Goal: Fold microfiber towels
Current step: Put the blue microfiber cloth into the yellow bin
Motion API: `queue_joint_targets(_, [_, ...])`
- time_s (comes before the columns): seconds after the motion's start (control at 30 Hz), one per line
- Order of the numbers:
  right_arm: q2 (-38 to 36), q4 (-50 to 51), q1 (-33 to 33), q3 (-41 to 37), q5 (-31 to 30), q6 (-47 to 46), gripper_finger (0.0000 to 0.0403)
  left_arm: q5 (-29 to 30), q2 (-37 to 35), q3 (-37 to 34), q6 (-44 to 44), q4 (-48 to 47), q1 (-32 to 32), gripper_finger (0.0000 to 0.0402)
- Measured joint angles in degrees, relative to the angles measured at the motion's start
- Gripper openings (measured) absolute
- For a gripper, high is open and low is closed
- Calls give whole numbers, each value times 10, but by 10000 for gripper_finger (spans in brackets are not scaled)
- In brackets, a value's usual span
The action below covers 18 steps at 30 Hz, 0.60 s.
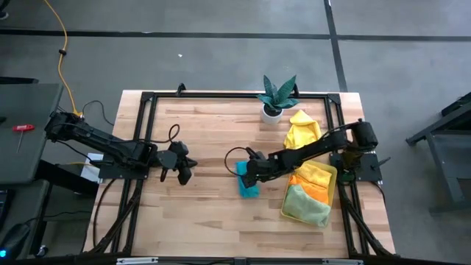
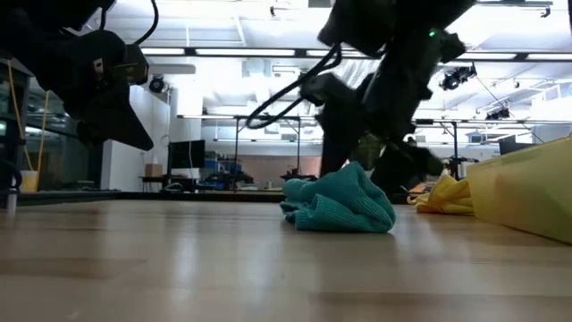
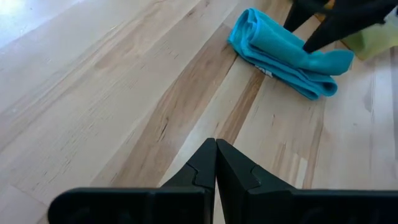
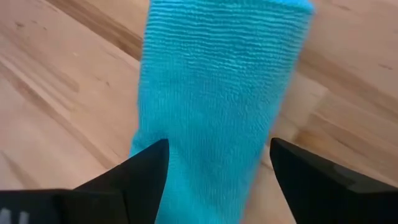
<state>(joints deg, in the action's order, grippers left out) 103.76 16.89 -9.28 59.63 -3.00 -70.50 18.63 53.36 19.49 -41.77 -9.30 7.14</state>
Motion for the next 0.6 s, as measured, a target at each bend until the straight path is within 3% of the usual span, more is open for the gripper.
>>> queue_joint_targets(0.23, [60, 22, -5, 51, -12, -14, 252, 0, 0, 0, -1, 1, 0, 0])
queue_joint_targets(0.37, [73, 51, -6, 65, -26, -48, 220, 0, 0, 0, -1, 0, 0, 0])
queue_joint_targets(0.47, [74, 80, -6, 66, -32, -64, 155, 0, 0, 0, -1, -1, 0, 0])
queue_joint_targets(0.6, [73, 75, -5, 64, -30, -40, 27, 0, 0, 0, 6, -4, 0, 0])
